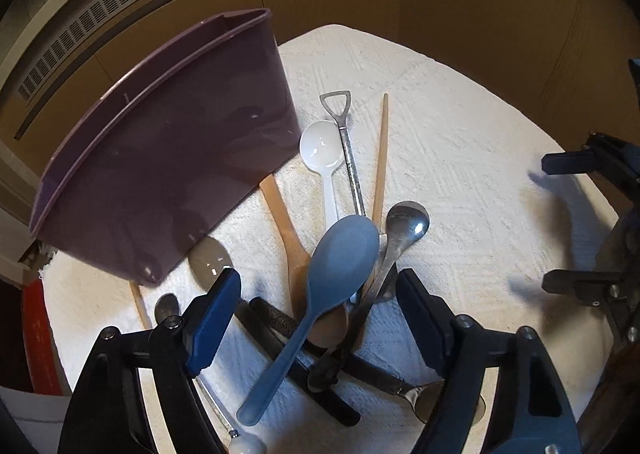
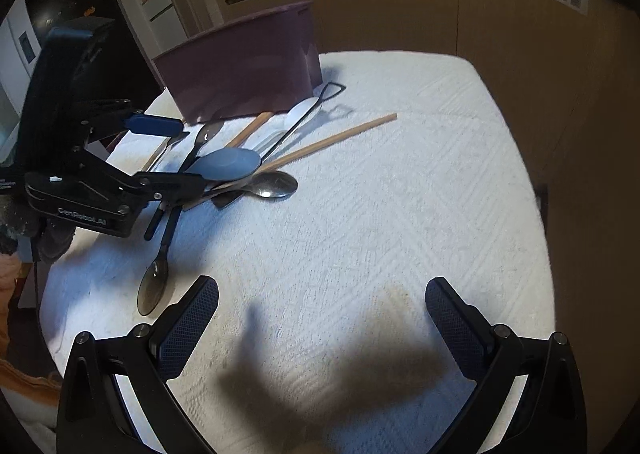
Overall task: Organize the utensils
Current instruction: 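Reach the left tool down and grasp the light-blue plastic spoon handle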
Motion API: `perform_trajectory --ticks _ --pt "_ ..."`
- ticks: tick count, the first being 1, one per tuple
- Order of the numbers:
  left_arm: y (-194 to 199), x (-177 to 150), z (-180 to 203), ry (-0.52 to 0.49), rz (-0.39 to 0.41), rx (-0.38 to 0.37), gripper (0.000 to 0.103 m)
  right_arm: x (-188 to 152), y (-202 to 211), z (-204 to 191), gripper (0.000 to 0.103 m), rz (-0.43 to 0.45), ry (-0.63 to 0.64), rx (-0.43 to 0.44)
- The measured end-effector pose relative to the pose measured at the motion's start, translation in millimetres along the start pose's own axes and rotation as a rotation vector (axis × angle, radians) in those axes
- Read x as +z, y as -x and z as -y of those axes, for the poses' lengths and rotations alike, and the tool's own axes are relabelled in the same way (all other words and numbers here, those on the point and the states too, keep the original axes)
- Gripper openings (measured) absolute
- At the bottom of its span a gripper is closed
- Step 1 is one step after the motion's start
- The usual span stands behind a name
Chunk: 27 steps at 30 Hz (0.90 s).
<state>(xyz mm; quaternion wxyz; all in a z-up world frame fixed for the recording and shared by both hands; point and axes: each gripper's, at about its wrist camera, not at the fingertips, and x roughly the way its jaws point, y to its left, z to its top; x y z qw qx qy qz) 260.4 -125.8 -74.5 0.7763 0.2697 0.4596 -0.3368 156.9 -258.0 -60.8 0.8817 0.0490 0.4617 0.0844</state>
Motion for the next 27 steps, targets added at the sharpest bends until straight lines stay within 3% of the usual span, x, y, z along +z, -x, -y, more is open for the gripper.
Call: perform_trajectory --ticks 2,4,7,12,15,20,21,27 --pt "-8.6 6.1 0.3 -0.004 -0.025 -0.011 0.075 1.1 7.2 0.4 0.103 0.022 0.015 -0.011" --pt "-15.4 10.5 1.5 -0.008 -0.052 -0.003 0.067 1.0 12.5 3.8 0.103 0.031 0.015 -0.007" --pt "-18.2 14.6 1.3 -0.005 -0.068 -0.018 0.063 0.2 14.4 7.5 0.103 0.040 0.012 -0.013" --pt "-27.2 12.7 1.5 -0.004 -0.134 -0.058 0.063 -3.6 13.5 8.5 0.103 0.035 0.001 0.001" --pt "-28.2 11.7 -0.8 0.006 -0.131 -0.066 0.065 -3.2 12.7 7.0 0.103 0.035 0.003 0.006" --pt "-20.3 8.5 -7.4 0.028 -0.106 -0.070 0.044 -4.6 13.0 6.2 0.103 0.033 0.000 0.005" --pt "-19.0 8.4 -8.3 0.034 -0.101 -0.070 0.036 -5.4 13.3 6.7 0.103 0.030 -0.002 0.004" --pt "-10.2 -6.1 -21.7 0.123 -0.058 -0.067 0.030 -7.4 14.3 6.4 0.103 0.025 -0.005 -0.004"
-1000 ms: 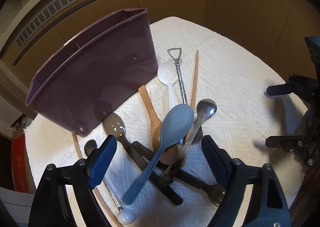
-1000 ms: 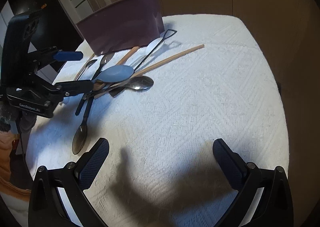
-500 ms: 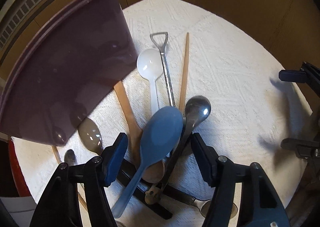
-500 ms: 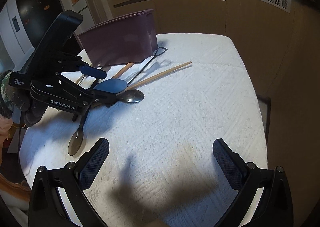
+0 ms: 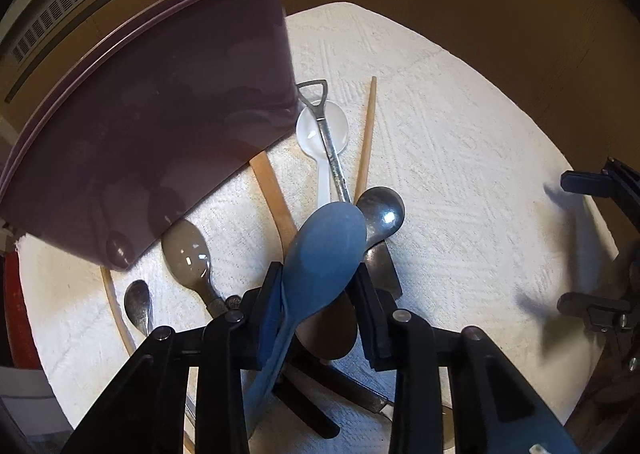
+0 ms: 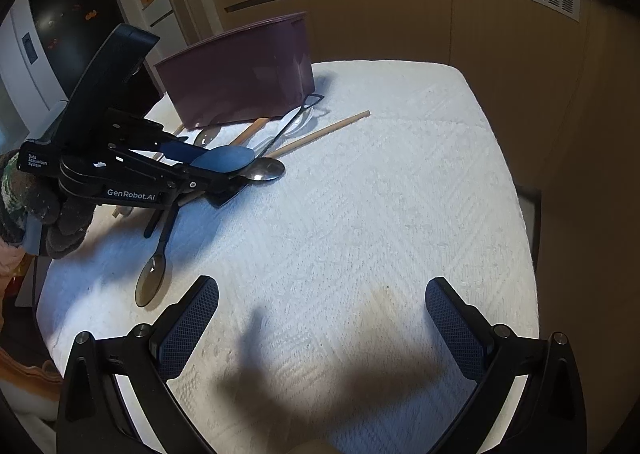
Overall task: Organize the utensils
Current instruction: 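Reach the left tool down and grasp the light-blue plastic spoon handle, then grasp the wooden spoon with the right tool while the left tool holds the blue spoon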
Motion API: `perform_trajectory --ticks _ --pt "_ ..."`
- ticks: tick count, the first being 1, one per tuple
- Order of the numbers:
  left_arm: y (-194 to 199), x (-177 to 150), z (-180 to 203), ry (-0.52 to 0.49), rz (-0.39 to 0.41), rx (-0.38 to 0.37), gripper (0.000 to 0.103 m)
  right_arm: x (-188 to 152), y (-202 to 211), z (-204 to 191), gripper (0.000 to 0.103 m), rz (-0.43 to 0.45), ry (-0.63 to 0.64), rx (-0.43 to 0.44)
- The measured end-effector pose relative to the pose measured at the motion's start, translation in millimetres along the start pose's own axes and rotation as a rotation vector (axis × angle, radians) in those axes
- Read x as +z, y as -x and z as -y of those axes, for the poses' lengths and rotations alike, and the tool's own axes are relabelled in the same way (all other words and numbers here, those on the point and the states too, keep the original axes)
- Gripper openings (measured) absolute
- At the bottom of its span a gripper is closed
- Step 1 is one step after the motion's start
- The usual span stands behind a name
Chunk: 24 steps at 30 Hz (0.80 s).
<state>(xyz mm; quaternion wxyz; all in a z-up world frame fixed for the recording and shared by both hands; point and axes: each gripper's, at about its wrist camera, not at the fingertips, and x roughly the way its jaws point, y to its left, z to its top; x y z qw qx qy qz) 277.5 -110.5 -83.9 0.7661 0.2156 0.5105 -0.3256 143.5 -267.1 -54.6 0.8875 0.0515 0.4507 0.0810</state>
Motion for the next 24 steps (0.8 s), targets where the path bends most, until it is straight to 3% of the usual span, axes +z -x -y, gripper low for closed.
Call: perform_trajectory --ticks 5,6,7,20,22,24 --pt "21.5 -23.4 -24.1 0.119 0.070 -0.006 0.025 1.7 4.5 -3.7 0.103 0.004 0.007 -0.014" --pt "27.2 -29.3 -26.7 0.136 0.083 -0.001 0.018 2.2 5.5 -5.3 0.103 0.005 0.010 -0.017" --pt "32.1 -35.5 -29.1 0.154 0.094 0.006 0.005 3.3 6.0 -6.3 0.103 0.005 0.014 -0.018" --pt "93.3 -124.2 -70.9 0.461 0.202 0.064 0.005 24.1 9.3 -61.1 0.102 0.007 0.137 -0.025" --pt "101.7 -135.5 -78.5 0.503 0.228 0.064 0.005 28.1 4.9 -76.4 0.093 -0.002 0.175 0.000" --pt "109.3 -147.1 -84.7 0.536 0.246 0.058 0.005 32.6 -4.2 -91.6 0.073 -0.034 0.211 0.031"
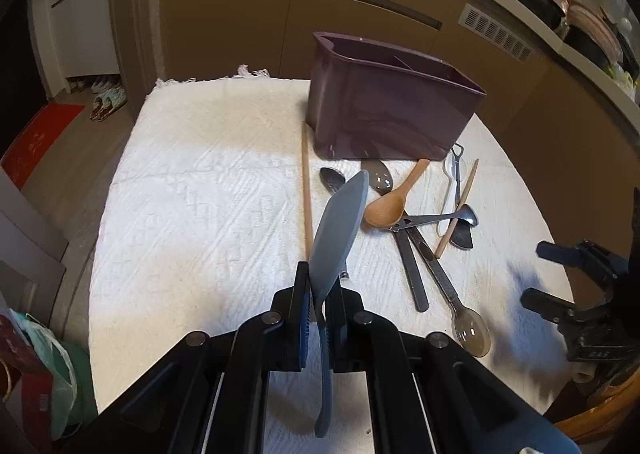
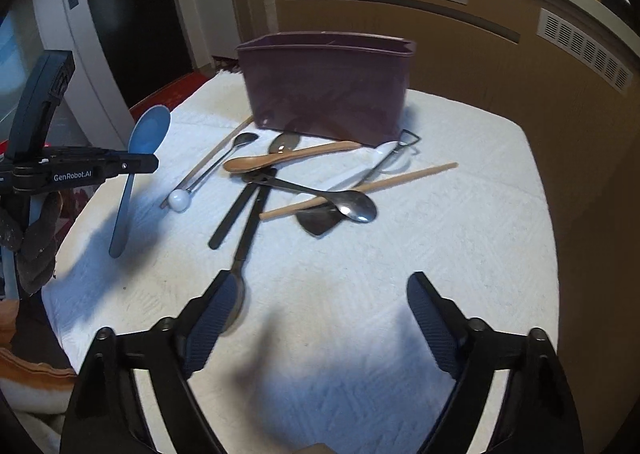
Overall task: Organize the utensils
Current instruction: 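Grasp the wooden spoon with the right tool while the left tool holds the blue spoon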
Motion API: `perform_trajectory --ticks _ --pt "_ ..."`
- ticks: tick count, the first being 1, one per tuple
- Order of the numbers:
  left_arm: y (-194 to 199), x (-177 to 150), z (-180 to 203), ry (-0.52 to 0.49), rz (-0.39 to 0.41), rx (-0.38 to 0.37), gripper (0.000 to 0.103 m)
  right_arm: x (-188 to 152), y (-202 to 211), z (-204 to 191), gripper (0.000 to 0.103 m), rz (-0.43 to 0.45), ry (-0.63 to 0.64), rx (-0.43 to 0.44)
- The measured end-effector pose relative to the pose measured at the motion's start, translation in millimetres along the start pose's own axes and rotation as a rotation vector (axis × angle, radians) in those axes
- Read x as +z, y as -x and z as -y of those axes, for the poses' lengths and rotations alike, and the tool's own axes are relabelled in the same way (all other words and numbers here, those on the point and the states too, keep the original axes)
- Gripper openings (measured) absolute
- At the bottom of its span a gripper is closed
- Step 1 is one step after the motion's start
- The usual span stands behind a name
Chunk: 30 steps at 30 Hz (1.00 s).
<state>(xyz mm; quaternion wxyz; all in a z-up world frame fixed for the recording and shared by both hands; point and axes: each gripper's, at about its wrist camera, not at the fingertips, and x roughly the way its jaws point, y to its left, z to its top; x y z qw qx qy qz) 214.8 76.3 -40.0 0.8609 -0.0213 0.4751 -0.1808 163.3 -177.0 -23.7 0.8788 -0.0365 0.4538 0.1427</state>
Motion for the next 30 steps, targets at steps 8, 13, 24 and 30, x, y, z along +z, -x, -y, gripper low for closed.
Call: perform_trajectory --ticks 8,13,24,30 --pt "13.0 -9.8 -17.0 0.016 0.048 -0.022 0.005 42.4 -37.6 -24.0 0.054 -0.040 0.002 0.062" --pt "8.6 -12.9 -26.2 0.026 0.051 -0.035 0.005 87.0 -78.0 -44.3 0.054 -0.054 -0.018 0.017" --pt "1.2 -12.1 -38.5 0.046 0.035 -0.052 0.005 96.5 -121.4 -63.2 0.035 -0.136 0.163 -0.136" --pt "-2.5 -10.8 -34.2 0.033 0.032 -0.073 0.005 65.7 -84.3 -23.0 0.035 -0.193 0.106 -0.180"
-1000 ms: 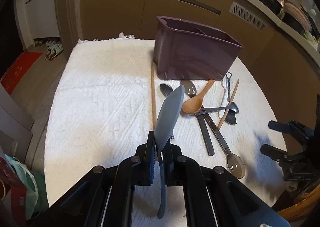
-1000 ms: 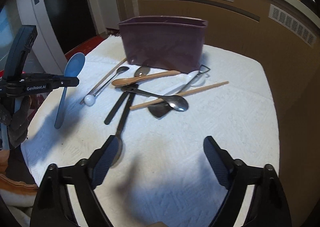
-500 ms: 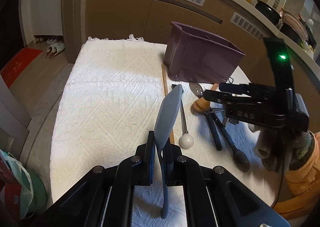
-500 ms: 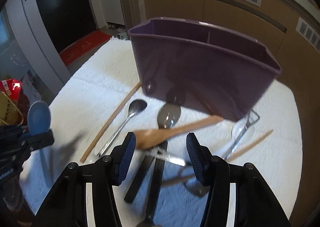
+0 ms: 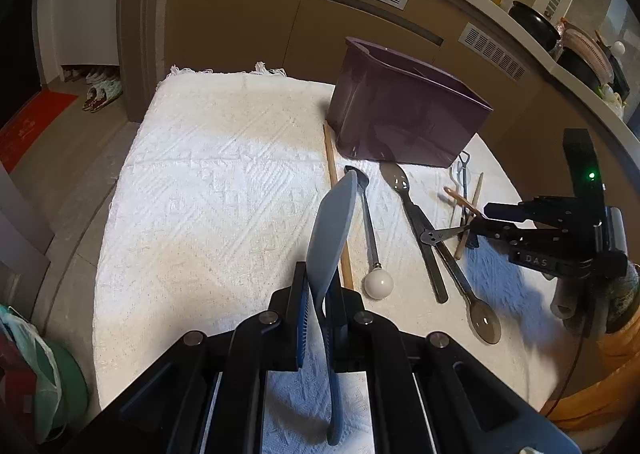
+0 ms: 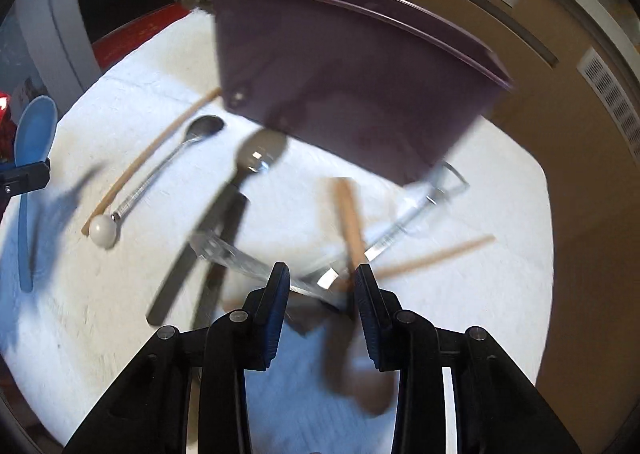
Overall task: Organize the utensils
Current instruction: 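Grasp the wooden spoon with the right tool while the left tool holds the blue spoon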
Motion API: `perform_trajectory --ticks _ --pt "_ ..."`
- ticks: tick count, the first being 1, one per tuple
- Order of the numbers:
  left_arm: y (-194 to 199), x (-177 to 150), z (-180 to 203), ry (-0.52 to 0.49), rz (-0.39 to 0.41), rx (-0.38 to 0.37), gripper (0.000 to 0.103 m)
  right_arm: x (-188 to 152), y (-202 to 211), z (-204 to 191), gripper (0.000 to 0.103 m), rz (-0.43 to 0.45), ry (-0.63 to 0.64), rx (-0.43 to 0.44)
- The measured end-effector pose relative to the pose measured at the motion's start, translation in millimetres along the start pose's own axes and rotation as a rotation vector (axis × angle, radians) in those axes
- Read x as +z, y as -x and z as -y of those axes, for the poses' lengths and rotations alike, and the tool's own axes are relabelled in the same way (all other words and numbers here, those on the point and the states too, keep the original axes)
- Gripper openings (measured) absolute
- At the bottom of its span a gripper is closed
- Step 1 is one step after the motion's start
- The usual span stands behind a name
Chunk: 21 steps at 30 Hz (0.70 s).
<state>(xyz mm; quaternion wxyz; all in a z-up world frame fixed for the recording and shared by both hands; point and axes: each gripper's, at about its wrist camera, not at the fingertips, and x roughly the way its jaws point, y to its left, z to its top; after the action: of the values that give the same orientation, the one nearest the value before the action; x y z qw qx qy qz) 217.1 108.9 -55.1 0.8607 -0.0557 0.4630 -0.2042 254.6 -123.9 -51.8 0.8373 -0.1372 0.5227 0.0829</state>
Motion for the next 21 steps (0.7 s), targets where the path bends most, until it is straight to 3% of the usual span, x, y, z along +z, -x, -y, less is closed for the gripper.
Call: perform_trajectory --ticks 4,8,12,21 --pt "-5.1 1.4 3.8 -0.007 -0.011 -0.003 0.005 1.4 11.8 16.6 0.035 0.052 -0.051 0.026" --pt "-1.6 -2.2 4.0 -0.005 -0.022 -0.023 0.005 15.3 3.4 5.2 0.035 0.058 0.053 0.034" --pt "0.2 -5.0 1.1 -0.003 -0.035 -0.029 0.005 7.5 9.9 2.9 0.036 0.045 0.187 0.071" --pt "-19.6 4.9 21.4 -0.014 -0.065 -0.037 0.005 -29.4 17.7 35.6 0.036 0.012 0.256 0.001"
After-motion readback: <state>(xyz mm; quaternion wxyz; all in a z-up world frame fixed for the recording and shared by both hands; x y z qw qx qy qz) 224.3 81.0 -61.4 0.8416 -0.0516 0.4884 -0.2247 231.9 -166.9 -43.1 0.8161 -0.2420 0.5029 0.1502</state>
